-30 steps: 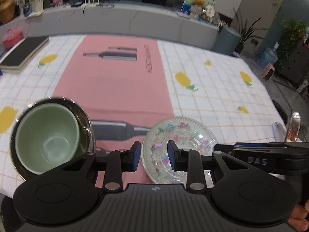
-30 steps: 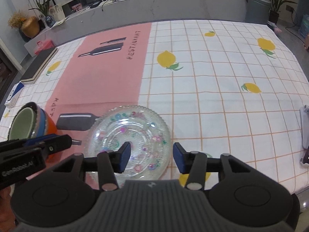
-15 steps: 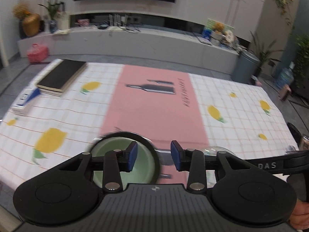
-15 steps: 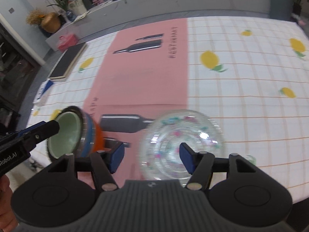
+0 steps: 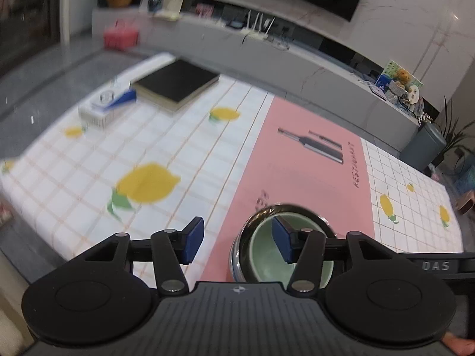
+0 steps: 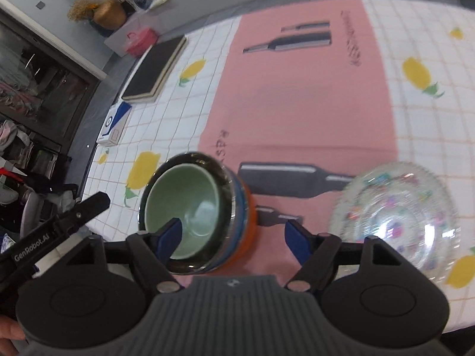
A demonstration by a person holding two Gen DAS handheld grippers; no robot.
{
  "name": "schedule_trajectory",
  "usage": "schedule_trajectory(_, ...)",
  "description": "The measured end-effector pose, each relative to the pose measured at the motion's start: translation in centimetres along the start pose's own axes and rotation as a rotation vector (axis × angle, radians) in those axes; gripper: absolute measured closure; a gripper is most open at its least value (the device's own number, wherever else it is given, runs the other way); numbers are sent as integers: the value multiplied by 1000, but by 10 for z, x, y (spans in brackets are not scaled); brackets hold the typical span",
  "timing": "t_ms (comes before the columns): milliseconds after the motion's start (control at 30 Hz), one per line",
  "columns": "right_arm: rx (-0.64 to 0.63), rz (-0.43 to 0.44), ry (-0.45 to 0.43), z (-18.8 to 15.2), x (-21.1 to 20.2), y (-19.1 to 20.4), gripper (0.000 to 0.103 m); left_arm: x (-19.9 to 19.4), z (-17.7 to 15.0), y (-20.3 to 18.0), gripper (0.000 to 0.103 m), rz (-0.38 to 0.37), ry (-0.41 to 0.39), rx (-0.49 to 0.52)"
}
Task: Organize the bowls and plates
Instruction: 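Reach both grippers to the rim of the steel bowl stack, then close both grippers on the steel bowl stack rim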
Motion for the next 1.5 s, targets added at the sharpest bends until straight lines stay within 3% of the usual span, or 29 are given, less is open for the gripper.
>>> schedule_trajectory(200, 48, -6, 79, -5, 36, 4, 28, 22, -16, 24, 40, -16, 91, -119)
schedule_trajectory(433, 78, -20, 141, -10, 66, 4, 29, 41, -25, 33, 39, -40, 132, -182)
schedule_trajectory(633, 97, -49, 173, -13, 85, 1, 33, 50, -25, 35, 38, -61, 131, -210)
schedule_trajectory(833, 114, -44, 167, -9, 89, 2, 32, 54, -24, 40, 25, -72, 118, -208)
schedule_trajectory(1000, 129, -18, 170, -9, 92, 0, 33, 52, -23, 39, 33, -98, 106, -224)
schedule_trajectory(1133, 143, -8, 175, -9, 93, -1, 33, 42, -12, 46, 31, -118, 19, -277)
schedule_trajectory(1267, 137, -10, 174, -8, 94, 0, 33, 46, -9, 50, 30, -107, 33, -271)
schedule_trajectory(1500, 128, -13, 171, -8, 95, 0, 32, 61, -24, 45, 26, -190, 67, -341)
Point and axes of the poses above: each gripper's, at about its wrist camera, not at the fingertips, and x roughly the way its jaws point, y to its left, z to its top, the point moved 10 cm from there along x, roughly the way its jaws point, and after that the axes turned 1 degree about y, right-handed, at the moved point
